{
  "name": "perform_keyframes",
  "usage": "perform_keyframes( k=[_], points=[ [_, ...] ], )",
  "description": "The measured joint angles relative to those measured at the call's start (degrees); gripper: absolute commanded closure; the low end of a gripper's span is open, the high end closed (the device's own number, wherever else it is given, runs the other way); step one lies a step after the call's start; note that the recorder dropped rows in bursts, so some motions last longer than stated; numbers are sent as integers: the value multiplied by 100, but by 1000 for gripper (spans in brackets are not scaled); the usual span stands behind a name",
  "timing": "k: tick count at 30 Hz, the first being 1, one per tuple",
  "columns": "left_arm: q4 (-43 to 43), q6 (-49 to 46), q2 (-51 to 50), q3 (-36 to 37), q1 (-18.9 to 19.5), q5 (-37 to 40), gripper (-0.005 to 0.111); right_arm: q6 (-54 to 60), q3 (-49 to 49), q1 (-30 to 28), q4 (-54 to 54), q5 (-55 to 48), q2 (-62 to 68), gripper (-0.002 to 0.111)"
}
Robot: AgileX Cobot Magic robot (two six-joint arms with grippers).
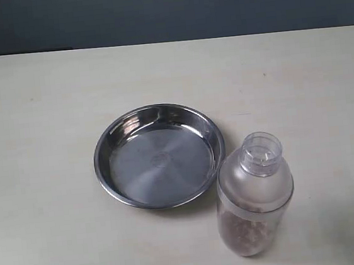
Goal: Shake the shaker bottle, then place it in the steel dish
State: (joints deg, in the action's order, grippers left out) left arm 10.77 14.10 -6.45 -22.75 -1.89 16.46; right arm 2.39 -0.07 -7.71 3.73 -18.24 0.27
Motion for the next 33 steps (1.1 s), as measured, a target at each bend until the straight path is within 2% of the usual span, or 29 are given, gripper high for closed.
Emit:
perform_keyframes(
  k=[2,5,13,20,25,26,28,33],
  points=[
    [416,-162,-341,-52,0,33,106,0,0,0,0,0,0,109],
    [1419,-984,-828,-121,0,14,106,0,0,0,0,0,0,109],
    [5235,-5035,-1858,-527,0,-304,106,0,0,0,0,0,0,109],
    [7511,-7011,-2455,-541,0,-60,106,0,0,0,0,0,0,109],
    [8583,-8542,-2925,-541,0,598,106,0,0,0,0,0,0,109],
    [8743,-9057,-3128,-541,0,921,106,0,0,0,0,0,0,109],
    [8813,-9421,-3517,-541,0,1326,106,0,0,0,0,0,0,109],
    [8824,-9411,-4491,-541,0,1739,106,0,0,0,0,0,0,109]
  ],
)
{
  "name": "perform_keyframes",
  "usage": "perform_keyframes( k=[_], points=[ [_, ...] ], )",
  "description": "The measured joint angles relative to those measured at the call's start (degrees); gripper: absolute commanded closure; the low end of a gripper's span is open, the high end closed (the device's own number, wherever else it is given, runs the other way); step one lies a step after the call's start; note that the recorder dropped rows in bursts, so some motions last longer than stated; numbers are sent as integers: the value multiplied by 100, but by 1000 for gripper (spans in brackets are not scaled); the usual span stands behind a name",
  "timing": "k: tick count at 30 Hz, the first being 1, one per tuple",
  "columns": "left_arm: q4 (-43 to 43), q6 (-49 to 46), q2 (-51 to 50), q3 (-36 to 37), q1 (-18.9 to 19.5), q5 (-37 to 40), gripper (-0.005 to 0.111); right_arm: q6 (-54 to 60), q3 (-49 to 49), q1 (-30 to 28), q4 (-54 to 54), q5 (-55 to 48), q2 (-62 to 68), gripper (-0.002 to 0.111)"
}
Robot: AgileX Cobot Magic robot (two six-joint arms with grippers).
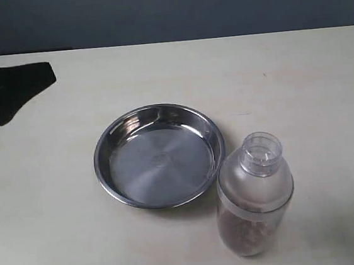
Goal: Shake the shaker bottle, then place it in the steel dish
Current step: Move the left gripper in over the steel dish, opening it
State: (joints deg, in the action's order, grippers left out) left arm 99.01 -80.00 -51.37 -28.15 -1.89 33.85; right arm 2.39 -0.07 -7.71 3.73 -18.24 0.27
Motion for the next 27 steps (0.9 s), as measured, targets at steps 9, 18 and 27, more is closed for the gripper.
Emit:
perform_keyframes(
  k=[9,18,27],
  points=[
    [0,-2068,-878,0,-277,432,91,0,0,0,0,0,0,109],
    [0,-2911,-2164,0,-758,913,33,0,0,0,0,0,0,109],
    [-2,-4049,-3242,0,-1161,1792,33,0,0,0,0,0,0,109]
  ],
)
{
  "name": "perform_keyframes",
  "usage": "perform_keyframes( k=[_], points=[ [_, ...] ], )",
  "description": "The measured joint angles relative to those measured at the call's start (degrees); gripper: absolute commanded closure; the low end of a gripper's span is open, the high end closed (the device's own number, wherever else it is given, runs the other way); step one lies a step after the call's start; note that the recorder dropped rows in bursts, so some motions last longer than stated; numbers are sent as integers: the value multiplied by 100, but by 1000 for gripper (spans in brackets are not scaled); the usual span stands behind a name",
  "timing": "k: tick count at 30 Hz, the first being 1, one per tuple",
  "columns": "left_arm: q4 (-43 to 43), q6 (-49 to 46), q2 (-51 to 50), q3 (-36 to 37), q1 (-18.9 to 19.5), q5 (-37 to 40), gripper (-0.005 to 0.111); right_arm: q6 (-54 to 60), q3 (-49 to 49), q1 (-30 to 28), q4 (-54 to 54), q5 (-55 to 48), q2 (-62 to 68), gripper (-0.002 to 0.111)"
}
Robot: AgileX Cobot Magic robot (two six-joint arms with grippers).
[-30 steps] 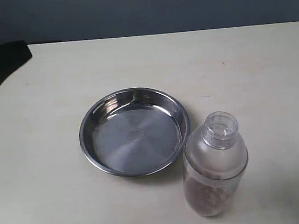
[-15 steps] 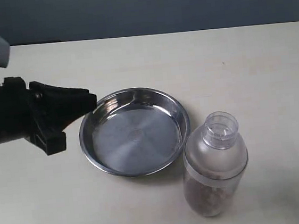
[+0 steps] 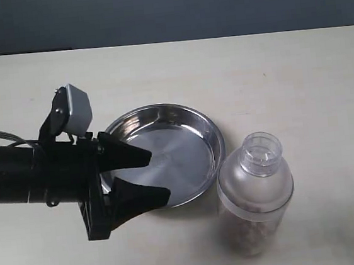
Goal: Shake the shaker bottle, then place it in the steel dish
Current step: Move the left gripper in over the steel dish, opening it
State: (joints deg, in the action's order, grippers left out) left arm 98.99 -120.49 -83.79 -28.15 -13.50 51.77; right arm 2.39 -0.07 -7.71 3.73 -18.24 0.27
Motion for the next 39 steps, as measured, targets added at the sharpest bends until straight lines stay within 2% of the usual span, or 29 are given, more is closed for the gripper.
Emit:
perform_keyframes(
  k=[4,10,16,24,28,32,39],
  points=[
    [0,0,-3,-110,0,-30,35,0,0,0,0,0,0,109],
    [0,57,-13,-489,-12,523,35,0,0,0,0,0,0,109],
    [0,379,109,-754,-10,652,35,0,0,0,0,0,0,109],
    [0,566,378,-964,-10,215,35,0,0,0,0,0,0,109],
    [0,1213,540,-1010,110,-232,35,0,0,0,0,0,0,109],
    [15,1727,679,-1035,288,-325,35,0,0,0,0,0,0,109],
    [26,1245,786,-1043,313,552,35,0,0,0,0,0,0,109]
  ],
)
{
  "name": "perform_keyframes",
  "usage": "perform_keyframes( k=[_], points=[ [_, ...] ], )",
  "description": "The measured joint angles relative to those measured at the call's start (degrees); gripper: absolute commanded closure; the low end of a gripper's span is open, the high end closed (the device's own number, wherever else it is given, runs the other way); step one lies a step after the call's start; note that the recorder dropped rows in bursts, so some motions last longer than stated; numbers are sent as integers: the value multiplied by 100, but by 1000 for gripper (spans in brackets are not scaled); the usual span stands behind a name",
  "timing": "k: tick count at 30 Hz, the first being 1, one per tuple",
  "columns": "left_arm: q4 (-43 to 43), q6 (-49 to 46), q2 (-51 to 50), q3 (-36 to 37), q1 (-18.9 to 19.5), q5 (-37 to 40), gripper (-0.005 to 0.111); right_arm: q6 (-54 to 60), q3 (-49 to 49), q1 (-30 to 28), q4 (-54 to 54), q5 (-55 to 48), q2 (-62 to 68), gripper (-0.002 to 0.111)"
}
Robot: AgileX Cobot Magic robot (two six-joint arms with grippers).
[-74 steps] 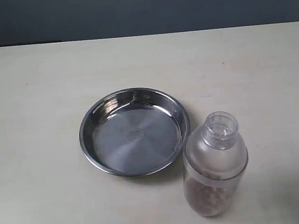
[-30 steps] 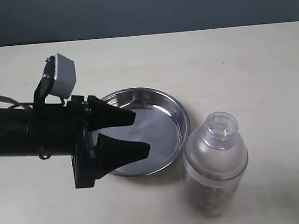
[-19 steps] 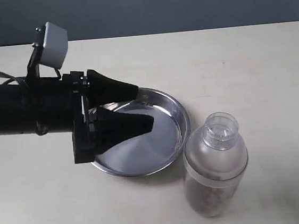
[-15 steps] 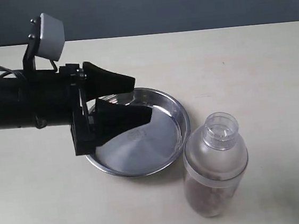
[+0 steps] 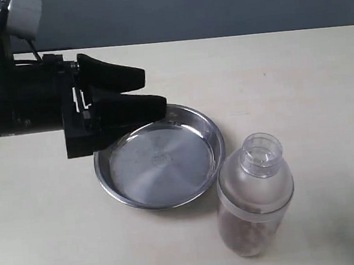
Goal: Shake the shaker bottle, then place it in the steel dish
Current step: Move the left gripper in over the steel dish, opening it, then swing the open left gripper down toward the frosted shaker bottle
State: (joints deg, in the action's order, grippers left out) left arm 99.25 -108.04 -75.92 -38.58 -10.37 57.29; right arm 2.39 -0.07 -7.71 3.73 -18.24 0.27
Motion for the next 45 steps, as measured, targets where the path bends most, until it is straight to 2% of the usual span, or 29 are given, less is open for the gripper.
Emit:
perform_keyframes(
  k=[5,8,10,18,22,27,30,32,35,38,41,42,45],
  points=[
    [0,-341,171,-14,0,-15,35,0,0,0,0,0,0,109],
    [-317,-369,445,-68,0,-341,35,0,0,0,0,0,0,109],
    [-627,-306,634,-129,0,-601,35,0,0,0,0,0,0,109],
    [-824,94,874,-171,-11,-838,35,0,0,0,0,0,0,109],
    [-2240,1324,1162,-171,-235,-1644,35,0,0,0,0,0,0,109],
    [-4530,4375,1526,-171,-552,-3279,35,0,0,0,0,0,0,109],
    [-4973,5239,1557,-171,-724,-3912,35,0,0,0,0,0,0,109],
    [-4845,5115,1542,-141,-944,-4077,35,0,0,0,0,0,0,109],
    [-4137,4607,1414,121,-1357,-4527,35,0,0,0,0,0,0,109],
    [-3732,4532,1257,573,-1967,-5423,35,0,0,0,0,0,0,109],
    [-4202,5521,1201,1031,-2649,-6678,35,0,0,0,0,0,0,109],
    [-4561,6061,1201,1216,-2936,-7109,35,0,0,0,0,0,0,109],
    [-5707,7777,1201,1636,-3407,-8289,38,0,0,0,0,0,0,109]
  ],
)
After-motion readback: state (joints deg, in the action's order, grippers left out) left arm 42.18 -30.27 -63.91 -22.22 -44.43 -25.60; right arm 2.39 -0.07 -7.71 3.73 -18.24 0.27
